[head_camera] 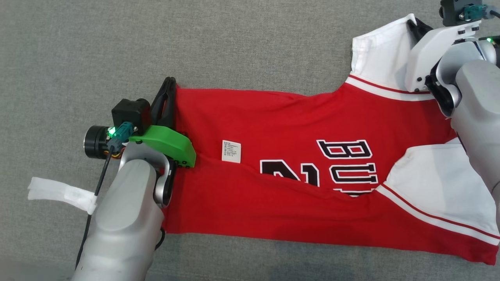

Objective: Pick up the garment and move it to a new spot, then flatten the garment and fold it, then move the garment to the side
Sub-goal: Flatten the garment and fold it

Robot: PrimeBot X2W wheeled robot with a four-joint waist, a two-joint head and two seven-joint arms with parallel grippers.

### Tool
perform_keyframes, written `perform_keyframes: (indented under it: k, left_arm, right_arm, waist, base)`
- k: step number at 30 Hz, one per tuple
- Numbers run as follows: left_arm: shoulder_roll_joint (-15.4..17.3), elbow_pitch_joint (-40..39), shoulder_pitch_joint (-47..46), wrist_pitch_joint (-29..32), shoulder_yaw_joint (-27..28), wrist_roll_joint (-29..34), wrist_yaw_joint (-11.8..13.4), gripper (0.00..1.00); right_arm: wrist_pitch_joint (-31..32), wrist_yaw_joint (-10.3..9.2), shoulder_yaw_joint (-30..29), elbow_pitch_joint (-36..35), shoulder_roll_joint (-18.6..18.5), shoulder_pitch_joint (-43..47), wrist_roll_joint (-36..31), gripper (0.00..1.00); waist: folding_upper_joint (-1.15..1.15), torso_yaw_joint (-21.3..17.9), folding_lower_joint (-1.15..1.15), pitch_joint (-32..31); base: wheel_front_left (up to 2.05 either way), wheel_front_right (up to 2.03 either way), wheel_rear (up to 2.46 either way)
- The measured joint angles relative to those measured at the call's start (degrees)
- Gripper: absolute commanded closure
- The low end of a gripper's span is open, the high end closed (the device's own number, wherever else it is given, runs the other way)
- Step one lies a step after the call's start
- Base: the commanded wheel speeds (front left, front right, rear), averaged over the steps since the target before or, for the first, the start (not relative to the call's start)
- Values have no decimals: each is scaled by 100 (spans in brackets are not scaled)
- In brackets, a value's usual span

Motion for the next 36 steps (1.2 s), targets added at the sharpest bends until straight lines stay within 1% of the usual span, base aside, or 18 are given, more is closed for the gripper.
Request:
perform_keyframes:
  k: [4, 8, 11, 15, 20, 24, 27, 31, 36]
  left_arm:
    - [-2, 49, 1, 0, 62, 29, 45, 100]
    - [-7, 73, 19, 0, 244, 111, 76, 100]
    - [1, 57, 94, 0, 431, 198, 83, 100]
    - [29, 48, 306, 0, 617, 327, 35, 100]
    - [49, -66, 721, 0, 850, 420, -16, 100]
    - [70, -268, 1115, 0, 1032, 524, -57, 100]
    - [59, -391, 1501, 0, 1157, 583, -76, 100]
    - [43, -617, 1995, 0, 1284, 614, -80, 100]
    - [15, -764, 2549, 0, 1381, 625, -89, 100]
  right_arm:
    - [-523, -1, -118, 230, -70, -35, -11, 100]
    - [-1016, -1, -167, 337, 18, -65, -69, 100]
    - [-1224, -1, -224, 316, 92, -39, -66, 100]
    - [-1303, -1, -370, 53, 182, 209, 2, 100]
    - [-1323, -2, -715, -901, 144, 940, 83, 100]
    - [-1326, -2, -1017, -1701, 134, 1844, 109, 100]
    - [-1326, -2, -1257, -2202, 182, 2598, 264, 100]
    - [-1326, -2, -1446, -2774, 177, 3510, 334, 100]
    - [-1326, -3, -1750, -3198, 286, 4528, 344, 100]
  waist:
    - [0, -75, 0, -73]
    - [0, -167, 0, -198]
    - [0, -262, 0, -324]
    - [0, -383, 0, -564]
    - [0, -532, 0, -934]
    - [0, -661, 0, -1243]
    - [0, -759, 0, -1473]
    - [0, -903, 0, -1743]
    - [0, -1067, 0, -2008]
  base:
    - [0, 0, 0]
    - [0, 0, 0]
    - [0, 0, 0]
    - [0, 0, 0]
    - [0, 0, 0]
    - [0, 0, 0]
    - [0, 0, 0]
    - [0, 0, 0]
    - [0, 0, 0]
